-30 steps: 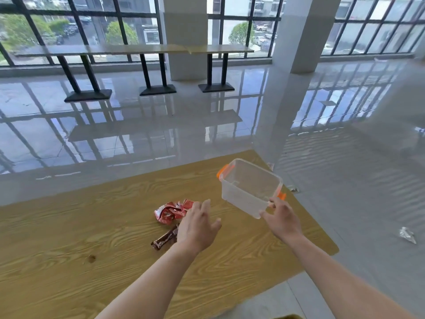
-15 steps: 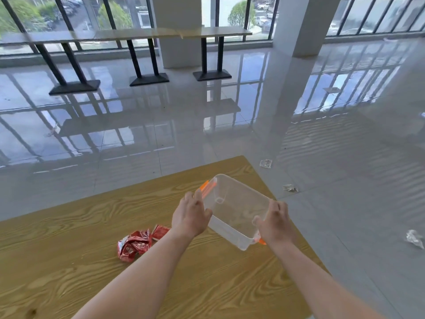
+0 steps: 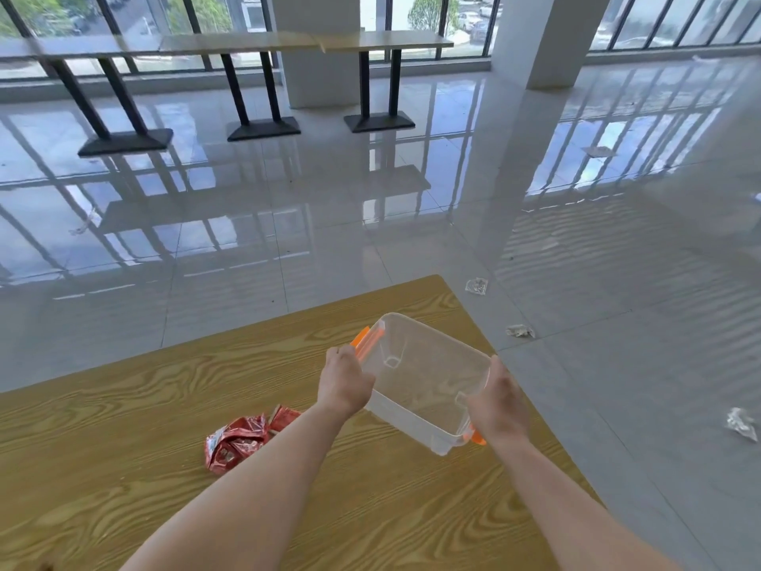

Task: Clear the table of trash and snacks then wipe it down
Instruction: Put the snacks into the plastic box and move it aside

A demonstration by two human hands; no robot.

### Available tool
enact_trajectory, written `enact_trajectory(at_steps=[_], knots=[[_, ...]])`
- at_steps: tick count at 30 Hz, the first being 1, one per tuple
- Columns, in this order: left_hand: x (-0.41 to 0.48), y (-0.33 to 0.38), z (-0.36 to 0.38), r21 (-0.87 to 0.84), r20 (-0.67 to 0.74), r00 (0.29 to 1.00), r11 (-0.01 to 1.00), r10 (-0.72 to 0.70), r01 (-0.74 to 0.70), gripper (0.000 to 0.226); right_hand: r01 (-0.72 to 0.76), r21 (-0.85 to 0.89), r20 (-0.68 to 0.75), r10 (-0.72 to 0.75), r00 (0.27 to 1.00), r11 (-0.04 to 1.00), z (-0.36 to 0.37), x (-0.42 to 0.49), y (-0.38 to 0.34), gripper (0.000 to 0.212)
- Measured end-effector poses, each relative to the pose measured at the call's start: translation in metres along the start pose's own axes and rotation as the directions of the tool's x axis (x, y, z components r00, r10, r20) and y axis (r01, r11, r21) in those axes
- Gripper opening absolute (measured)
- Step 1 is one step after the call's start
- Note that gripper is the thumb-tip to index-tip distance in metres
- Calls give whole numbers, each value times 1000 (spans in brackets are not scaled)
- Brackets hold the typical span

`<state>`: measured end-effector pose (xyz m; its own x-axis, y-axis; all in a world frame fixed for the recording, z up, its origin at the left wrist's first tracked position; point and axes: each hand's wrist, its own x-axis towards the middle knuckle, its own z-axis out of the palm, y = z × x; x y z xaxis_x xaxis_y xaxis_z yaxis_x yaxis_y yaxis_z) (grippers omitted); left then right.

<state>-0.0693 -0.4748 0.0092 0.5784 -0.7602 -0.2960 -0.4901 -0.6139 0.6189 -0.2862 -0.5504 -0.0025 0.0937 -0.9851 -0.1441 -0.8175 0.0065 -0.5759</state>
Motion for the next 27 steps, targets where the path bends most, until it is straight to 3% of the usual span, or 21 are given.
enact_trajectory(at_steps=[5, 12, 15, 22, 27], knots=[[-16, -18, -32, -152, -136, 991, 988, 13, -34, 49, 119, 77, -11, -119, 993, 990, -7, -12, -27, 69], [-85, -79, -107, -238, -371, 928, 970, -39, -54, 54, 314, 183, 62, -329, 942, 932, 4, -62, -97, 56], [-131, -124, -137, -268, -453, 882, 963, -131, 6, 56, 414, 197, 147, -444, 884, 889, 24, -97, -127, 44], [-246, -209, -178, -384, -554, 758, 914, -344, 134, 45, 576, 225, 325, -618, 716, 786, 77, -188, -177, 68], [-313, -254, -174, -366, -594, 715, 915, -369, 168, 34, 598, 333, 381, -684, 622, 729, 99, -246, -173, 46]])
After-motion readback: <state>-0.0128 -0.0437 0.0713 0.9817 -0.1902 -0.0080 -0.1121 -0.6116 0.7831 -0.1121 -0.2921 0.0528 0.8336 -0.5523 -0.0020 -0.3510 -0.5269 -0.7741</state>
